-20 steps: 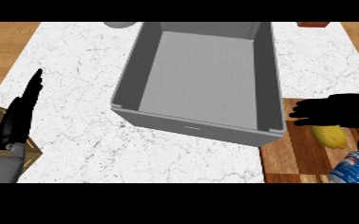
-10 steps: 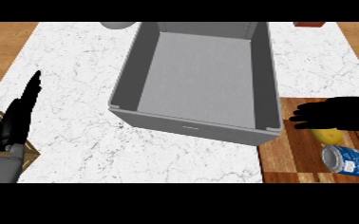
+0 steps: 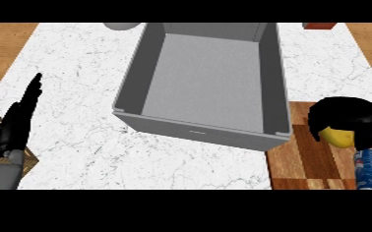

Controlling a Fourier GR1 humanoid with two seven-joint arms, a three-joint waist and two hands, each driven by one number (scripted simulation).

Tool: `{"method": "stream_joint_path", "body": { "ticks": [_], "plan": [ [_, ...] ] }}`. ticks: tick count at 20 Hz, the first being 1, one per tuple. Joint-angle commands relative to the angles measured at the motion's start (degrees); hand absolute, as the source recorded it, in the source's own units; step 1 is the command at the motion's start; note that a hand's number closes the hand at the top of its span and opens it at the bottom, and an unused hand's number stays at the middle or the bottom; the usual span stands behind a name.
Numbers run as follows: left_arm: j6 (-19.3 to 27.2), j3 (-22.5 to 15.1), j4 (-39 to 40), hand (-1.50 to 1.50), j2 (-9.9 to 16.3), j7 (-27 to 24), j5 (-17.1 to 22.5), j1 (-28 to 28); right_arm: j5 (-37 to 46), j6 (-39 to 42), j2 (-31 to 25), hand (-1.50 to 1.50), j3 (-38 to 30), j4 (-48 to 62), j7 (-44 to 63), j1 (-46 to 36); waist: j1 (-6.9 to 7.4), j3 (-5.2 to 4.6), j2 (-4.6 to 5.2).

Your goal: Pick the lemon from the cutting board and place it in the cardboard box

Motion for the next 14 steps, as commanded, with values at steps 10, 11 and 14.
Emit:
{"method": "stream_joint_path", "body": {
  "ticks": [10,11,14],
  "plan": [
    [1.28,-0.53,2.31,0.00,-3.04,-1.55,-2.27,-0.72,-7.90,-2.83,6.75,1.50,-14.00,10.61,0.97,-8.69,0.61,0.83,0.71],
    [0.23,-0.35,1.96,0.00,-2.09,-0.09,-1.91,-3.14,-8.16,-1.14,8.31,1.50,-14.74,11.35,6.95,-11.84,0.89,0.82,0.80],
    [-0.52,-0.22,0.54,0.00,-1.96,-1.01,-1.29,-1.75,-8.59,-2.52,7.93,1.50,-18.13,17.37,15.34,-16.54,2.01,0.84,0.99]
  ]
}}
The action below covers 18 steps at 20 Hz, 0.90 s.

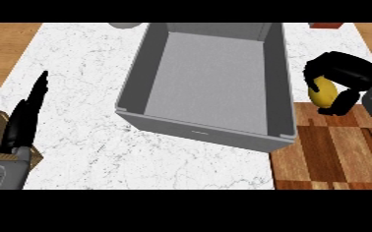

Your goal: Pick the lemon from the cutting board and place it in the cardboard box

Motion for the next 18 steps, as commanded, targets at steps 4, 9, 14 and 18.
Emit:
{"method": "stream_joint_path", "body": {
  "ticks": [4,9,14,18],
  "plan": [
    [-1.27,0.90,-0.76,0.00,1.05,0.10,-0.12,-0.51,-2.51,-0.32,2.32,1.50,-8.31,11.17,4.35,-12.21,0.45,0.08,0.14],
    [-0.41,0.89,2.73,0.00,-0.49,0.04,-1.02,-1.90,-6.61,3.02,1.94,1.50,-12.59,6.25,-1.87,-17.24,-1.30,-0.02,-0.31],
    [-1.27,2.57,-3.91,0.00,0.75,0.31,-0.26,4.54,-7.55,6.36,3.23,1.50,-14.61,5.51,-4.88,-16.50,-0.93,0.00,-0.63],
    [-1.04,3.09,1.60,0.00,-0.75,-1.88,-0.36,1.67,-8.41,13.18,10.39,1.50,-13.16,1.64,4.14,-20.12,-1.84,-0.11,-0.75]
  ]
}}
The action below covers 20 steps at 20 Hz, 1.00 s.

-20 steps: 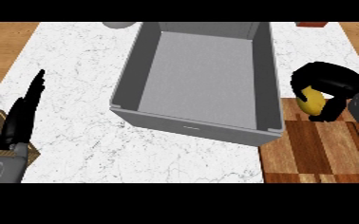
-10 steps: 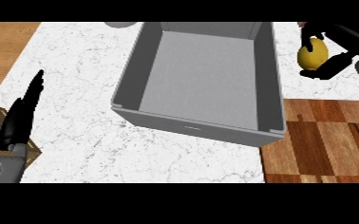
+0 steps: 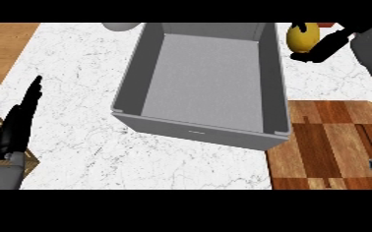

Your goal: Pick the lemon from the cutting board and place it in the cardboard box

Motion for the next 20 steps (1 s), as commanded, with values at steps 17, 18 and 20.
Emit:
{"method": "stream_joint_path", "body": {
  "ticks": [17,18,20],
  "plan": [
    [-0.78,0.10,-5.03,0.00,-1.05,3.98,-2.44,0.32,-6.19,14.39,24.87,1.50,-4.70,-7.61,37.05,-12.51,0.01,-0.01,-0.10],
    [0.68,0.03,-2.35,0.00,-2.72,2.31,-3.09,0.19,-4.07,10.43,27.91,1.50,-2.74,-6.98,34.53,-8.34,-0.07,-0.02,0.09],
    [-1.42,1.09,-3.05,0.00,-1.59,-0.19,-1.89,1.98,-2.69,8.62,29.73,1.50,-2.93,-4.54,34.72,-8.98,0.43,-0.02,0.16]
  ]
}}
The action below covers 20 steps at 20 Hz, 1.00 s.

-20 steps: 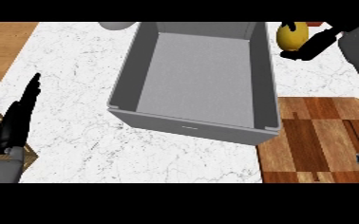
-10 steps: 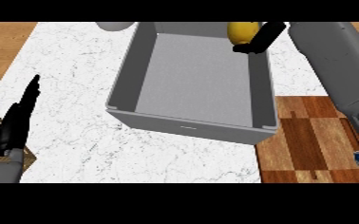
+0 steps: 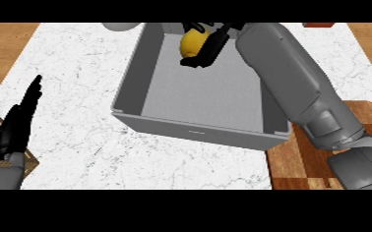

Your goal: Pick the lemon from the cutting board and place it in the cardboard box

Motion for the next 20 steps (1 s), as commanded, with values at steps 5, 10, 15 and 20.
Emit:
{"method": "stream_joint_path", "body": {
  "ticks": [5,10,15,20],
  "plan": [
    [-0.59,1.26,4.08,0.00,-0.83,-1.79,-0.68,-1.63,5.33,-6.57,8.27,1.50,-0.04,8.09,3.53,-4.10,0.50,-0.01,0.38],
    [-1.19,2.04,6.34,0.00,-0.49,-4.94,-0.54,-2.95,4.56,-8.94,10.72,-1.50,0.35,15.53,7.57,-4.28,1.38,-0.06,0.79],
    [-0.28,-0.42,-0.10,0.00,-2.67,-0.18,-1.85,-2.24,-0.13,-8.43,10.80,-1.50,1.69,18.38,6.76,-2.65,2.70,0.01,0.83],
    [-2.72,-0.04,0.45,0.00,-1.52,-0.23,-1.32,-3.26,-3.65,-12.91,10.82,-1.50,1.52,17.89,1.10,-0.65,3.24,0.03,1.01]
  ]
}}
